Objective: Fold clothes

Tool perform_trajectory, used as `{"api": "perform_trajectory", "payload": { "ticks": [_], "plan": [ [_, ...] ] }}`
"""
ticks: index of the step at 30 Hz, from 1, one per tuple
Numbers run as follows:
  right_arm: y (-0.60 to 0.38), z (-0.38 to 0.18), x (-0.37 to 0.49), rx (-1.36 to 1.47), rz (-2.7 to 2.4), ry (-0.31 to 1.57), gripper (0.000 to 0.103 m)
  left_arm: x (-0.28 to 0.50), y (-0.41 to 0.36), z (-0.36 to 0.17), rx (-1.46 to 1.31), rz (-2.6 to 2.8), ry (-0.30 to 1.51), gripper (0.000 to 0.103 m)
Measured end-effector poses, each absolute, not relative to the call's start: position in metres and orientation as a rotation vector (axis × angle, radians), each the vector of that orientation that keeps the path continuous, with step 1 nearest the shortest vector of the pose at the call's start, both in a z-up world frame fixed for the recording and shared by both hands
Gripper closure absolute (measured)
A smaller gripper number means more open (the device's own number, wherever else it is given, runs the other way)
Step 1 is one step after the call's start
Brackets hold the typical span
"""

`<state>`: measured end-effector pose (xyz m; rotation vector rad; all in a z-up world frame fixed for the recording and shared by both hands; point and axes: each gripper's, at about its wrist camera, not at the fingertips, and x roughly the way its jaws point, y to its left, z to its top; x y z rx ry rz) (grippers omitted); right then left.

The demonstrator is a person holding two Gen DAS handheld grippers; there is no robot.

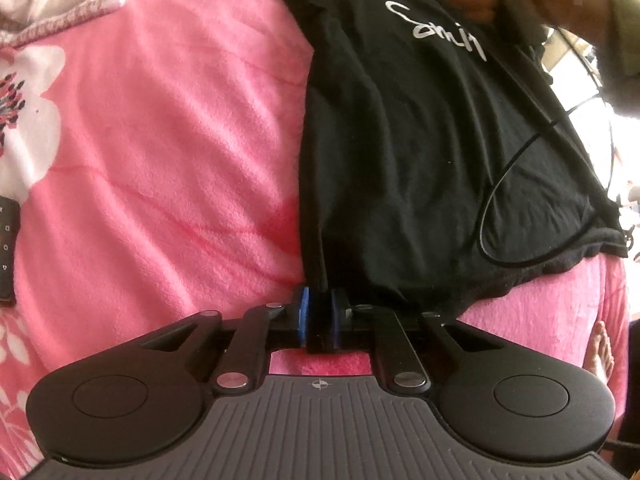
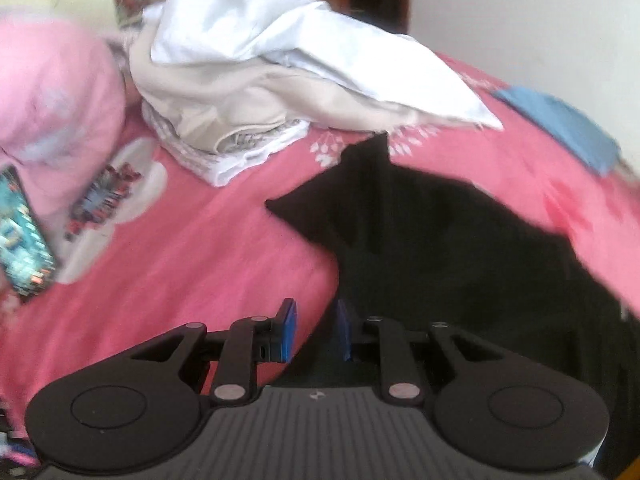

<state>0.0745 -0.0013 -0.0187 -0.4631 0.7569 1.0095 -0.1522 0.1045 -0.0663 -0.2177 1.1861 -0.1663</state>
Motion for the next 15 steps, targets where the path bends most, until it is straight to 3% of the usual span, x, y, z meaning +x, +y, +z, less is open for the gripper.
{"api": "perform_trajectory", "payload": {
  "ticks": [2, 4, 8, 10, 11, 12, 15],
  "plan": [
    [0.014, -0.025, 0.084, -0.473, 1.018, 0.716, 0.076, -0.150, 0.106, -0.068, -0.252, -0.151, 1.197, 0.090],
    [0.026, -0.030, 0.093, -0.483, 1.043, 0.687, 0.058, -0.151, 0.107, -0.070, -0.277, -0.136, 1.200, 0.089],
    [0.054, -0.051, 0.112, -0.526, 1.045, 0.668, 0.056, -0.156, 0.103, -0.071, -0.278, -0.119, 1.186, 0.087],
    [0.058, -0.058, 0.120, -0.519, 1.047, 0.673, 0.063, -0.158, 0.101, -0.072, -0.282, -0.111, 1.179, 0.085],
    [0.059, -0.062, 0.124, -0.514, 1.049, 0.675, 0.072, -0.159, 0.100, -0.072, -0.287, -0.107, 1.176, 0.082],
    [0.058, -0.062, 0.127, -0.496, 1.051, 0.672, 0.097, -0.160, 0.098, -0.072, -0.290, -0.104, 1.173, 0.081],
    [0.033, -0.054, 0.145, -0.278, 1.073, 0.677, 0.100, -0.163, 0.094, -0.072, -0.280, -0.091, 1.166, 0.079]
  ]
}}
